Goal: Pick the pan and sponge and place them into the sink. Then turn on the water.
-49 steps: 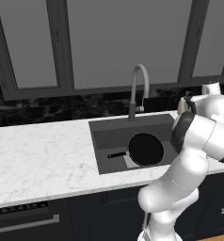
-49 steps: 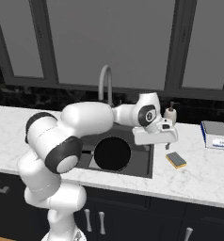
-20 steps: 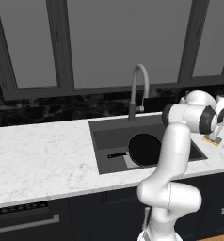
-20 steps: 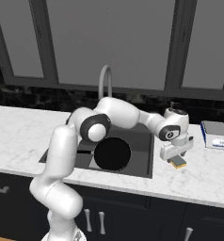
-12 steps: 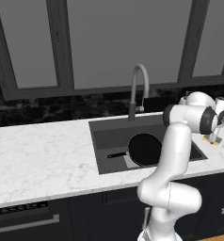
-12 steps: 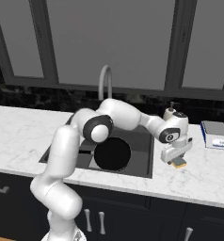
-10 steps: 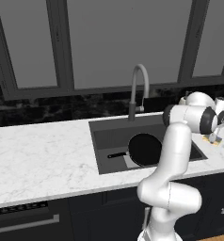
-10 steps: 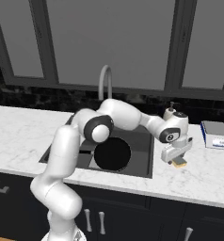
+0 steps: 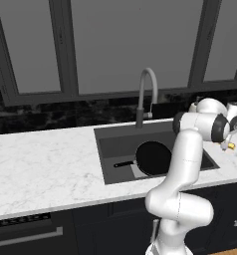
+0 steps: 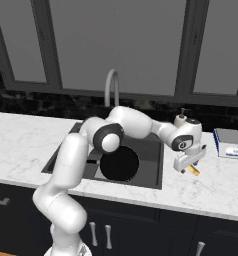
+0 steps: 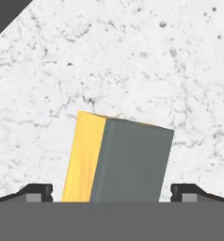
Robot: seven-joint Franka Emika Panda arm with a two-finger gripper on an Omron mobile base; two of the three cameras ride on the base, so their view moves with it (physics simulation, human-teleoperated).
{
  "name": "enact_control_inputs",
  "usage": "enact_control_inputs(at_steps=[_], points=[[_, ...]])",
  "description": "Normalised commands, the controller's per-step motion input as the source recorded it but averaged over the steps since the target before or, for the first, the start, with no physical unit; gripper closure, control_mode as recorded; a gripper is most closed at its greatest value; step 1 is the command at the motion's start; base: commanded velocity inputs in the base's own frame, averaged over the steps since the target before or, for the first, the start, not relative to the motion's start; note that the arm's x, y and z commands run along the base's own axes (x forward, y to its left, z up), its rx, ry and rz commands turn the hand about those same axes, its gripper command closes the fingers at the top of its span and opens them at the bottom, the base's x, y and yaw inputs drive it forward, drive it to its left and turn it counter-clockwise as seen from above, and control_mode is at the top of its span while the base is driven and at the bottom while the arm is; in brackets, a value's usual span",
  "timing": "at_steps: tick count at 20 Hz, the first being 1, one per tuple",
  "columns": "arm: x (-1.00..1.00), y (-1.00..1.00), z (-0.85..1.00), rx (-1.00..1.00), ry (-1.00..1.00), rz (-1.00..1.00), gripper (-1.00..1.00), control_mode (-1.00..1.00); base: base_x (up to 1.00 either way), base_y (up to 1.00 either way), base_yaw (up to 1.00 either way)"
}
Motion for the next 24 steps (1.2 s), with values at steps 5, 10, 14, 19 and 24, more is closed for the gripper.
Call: enact_control_inputs(at_steps=[5,10,14,19,24], points=[[-0.01,0.0,0.0,0.0,-0.03,0.0,1.0,-1.0,0.0,0.0,0.0],[-0.36,0.35,0.27,0.0,-0.1,0.0,1.0,-1.0,0.0,0.0,0.0],[-0.6,0.95,0.45,0.0,-0.08,0.03,1.0,-1.0,0.0,0.0,0.0],[-0.45,1.0,0.41,0.0,-0.06,0.21,1.0,-1.0,0.0,0.0,0.0],[-0.09,1.0,0.14,0.0,-0.06,0.26,1.0,-1.0,0.0,0.0,0.0]])
